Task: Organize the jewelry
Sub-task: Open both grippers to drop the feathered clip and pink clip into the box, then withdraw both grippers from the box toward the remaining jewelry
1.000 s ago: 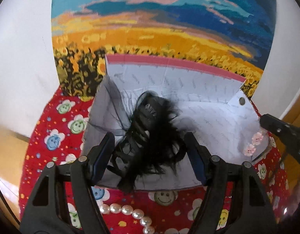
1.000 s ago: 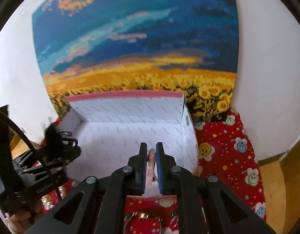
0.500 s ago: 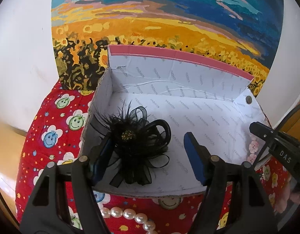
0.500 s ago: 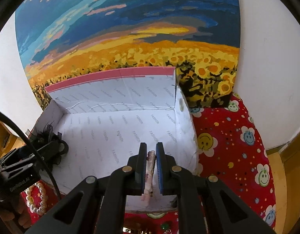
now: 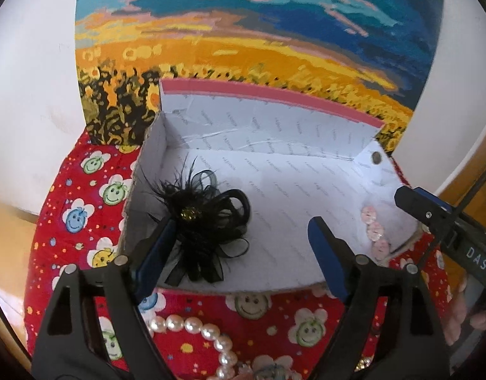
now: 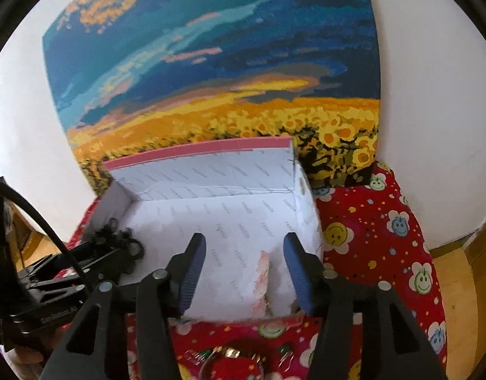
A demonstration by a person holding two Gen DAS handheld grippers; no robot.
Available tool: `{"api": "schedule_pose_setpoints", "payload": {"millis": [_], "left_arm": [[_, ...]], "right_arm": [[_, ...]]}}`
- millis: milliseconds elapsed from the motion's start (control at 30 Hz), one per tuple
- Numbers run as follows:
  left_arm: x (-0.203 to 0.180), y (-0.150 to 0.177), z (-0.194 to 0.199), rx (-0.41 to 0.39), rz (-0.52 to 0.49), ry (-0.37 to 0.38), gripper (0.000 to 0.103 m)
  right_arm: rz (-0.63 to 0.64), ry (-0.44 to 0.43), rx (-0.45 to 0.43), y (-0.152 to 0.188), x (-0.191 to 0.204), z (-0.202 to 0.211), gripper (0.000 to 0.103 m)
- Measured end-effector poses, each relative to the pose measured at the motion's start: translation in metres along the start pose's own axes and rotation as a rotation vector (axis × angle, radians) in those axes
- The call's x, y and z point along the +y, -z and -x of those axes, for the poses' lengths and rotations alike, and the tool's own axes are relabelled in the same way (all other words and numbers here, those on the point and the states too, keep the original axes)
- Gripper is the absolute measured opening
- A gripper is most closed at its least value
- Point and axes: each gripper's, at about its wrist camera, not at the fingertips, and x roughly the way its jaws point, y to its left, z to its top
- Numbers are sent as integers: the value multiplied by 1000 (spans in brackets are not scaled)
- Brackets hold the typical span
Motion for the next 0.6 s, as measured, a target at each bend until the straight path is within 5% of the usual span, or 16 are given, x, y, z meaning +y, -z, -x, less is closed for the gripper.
{"api": "schedule_pose_setpoints", "payload": {"millis": [600], "left_arm": [[-19,29,88,-47,-73,1,81]], "right_arm": [[28,-82,-61,32,23,93,66]]}}
